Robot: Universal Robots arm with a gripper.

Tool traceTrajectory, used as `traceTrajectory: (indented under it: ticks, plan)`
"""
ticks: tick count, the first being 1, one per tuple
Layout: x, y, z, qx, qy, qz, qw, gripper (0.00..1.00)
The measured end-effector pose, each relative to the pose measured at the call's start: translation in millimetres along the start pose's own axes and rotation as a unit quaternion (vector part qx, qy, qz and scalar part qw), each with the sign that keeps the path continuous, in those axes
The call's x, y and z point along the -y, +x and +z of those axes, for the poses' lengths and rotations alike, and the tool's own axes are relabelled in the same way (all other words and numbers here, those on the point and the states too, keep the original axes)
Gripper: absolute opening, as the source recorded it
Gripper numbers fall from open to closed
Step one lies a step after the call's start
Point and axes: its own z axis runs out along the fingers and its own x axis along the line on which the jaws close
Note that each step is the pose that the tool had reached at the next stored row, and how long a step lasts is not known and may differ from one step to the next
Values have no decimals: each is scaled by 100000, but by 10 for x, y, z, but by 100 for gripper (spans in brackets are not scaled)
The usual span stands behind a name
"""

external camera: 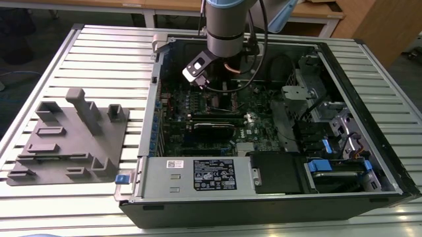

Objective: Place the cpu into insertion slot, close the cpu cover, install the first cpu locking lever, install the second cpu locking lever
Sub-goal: 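Place the cpu into insertion slot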

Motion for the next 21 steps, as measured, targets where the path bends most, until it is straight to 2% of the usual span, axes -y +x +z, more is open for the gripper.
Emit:
traceTrajectory:
  ticks: [5,16,19,20,21]
  plan:
    - [-8,1,-66,44,4,4,100000,63]
    - [-9,1,-72,47,0,1,100000,62]
    - [-9,1,-72,48,1,1,100000,43]
    - [-9,1,-72,50,1,2,100000,43]
    - [-9,1,-72,46,0,1,100000,37]
